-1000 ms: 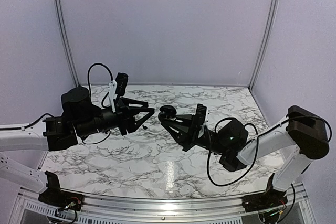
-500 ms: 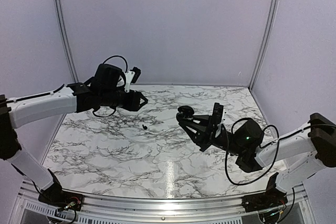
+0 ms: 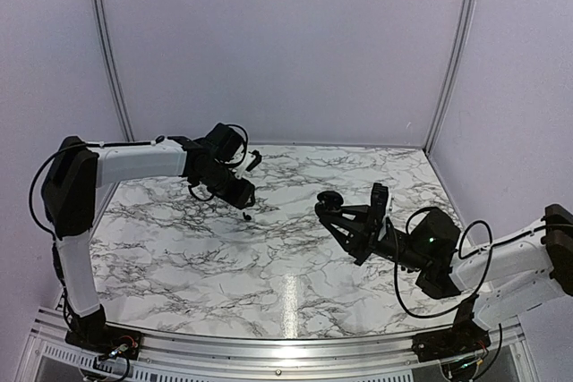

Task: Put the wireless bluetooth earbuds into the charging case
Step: Move the right earbud to the center of the board.

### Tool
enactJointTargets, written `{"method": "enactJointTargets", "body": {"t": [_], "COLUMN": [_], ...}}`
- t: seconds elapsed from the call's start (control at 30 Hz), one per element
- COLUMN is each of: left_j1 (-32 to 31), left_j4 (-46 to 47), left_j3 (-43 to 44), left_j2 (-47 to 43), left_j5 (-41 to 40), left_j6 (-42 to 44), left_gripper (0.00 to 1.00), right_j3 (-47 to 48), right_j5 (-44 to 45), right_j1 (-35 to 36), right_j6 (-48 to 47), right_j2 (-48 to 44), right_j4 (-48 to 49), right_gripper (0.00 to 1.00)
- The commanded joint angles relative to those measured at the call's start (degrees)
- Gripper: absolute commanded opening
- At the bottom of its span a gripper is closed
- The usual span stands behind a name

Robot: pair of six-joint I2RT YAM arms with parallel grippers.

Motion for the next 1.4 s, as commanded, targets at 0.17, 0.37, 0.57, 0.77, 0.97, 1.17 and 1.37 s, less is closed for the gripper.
{"method": "enactJointTargets", "body": {"t": [0.17,0.37,0.57,0.77,0.97,1.17,1.37], "left_j1": [0.4,0.6,1.1,1.4,1.5,2.1,3.1], "left_j4": [-21.7,-27.9,-29.1,-29.1,-29.1,-29.2,-29.7], "left_j3": [18.7,26.2,30.1,32.2,32.6,32.6,30.7], "left_j2": [12.8,18.6,22.1,24.0,25.6,26.7,26.3], "left_j5": [3.8,1.8,1.1,2.9,2.8,2.6,5.0], "left_j6": [23.0,29.6,33.5,34.7,35.3,32.9,28.7], "left_gripper": [0.54,0.51,0.47,0.45,0.44,0.45,0.34], "right_j3": [-1.4,-1.6,-1.7,-1.6,-1.5,-1.5,-1.2], "right_j5": [0.6,0.4,0.3,0.1,0.1,0.1,-0.2], "right_j1": [-0.8,-1.1,-1.3,-1.3,-1.6,-1.5,-1.5], "right_j6": [1.3,1.7,2.2,2.4,2.4,2.4,2.4], "right_j2": [-1.5,-1.4,-0.9,-0.4,-0.4,-0.4,-0.3], "right_j4": [0.8,1.5,2.3,2.5,2.5,2.5,2.6], "right_gripper": [0.0,0.0,0.0,0.0,0.0,0.0,0.0]}}
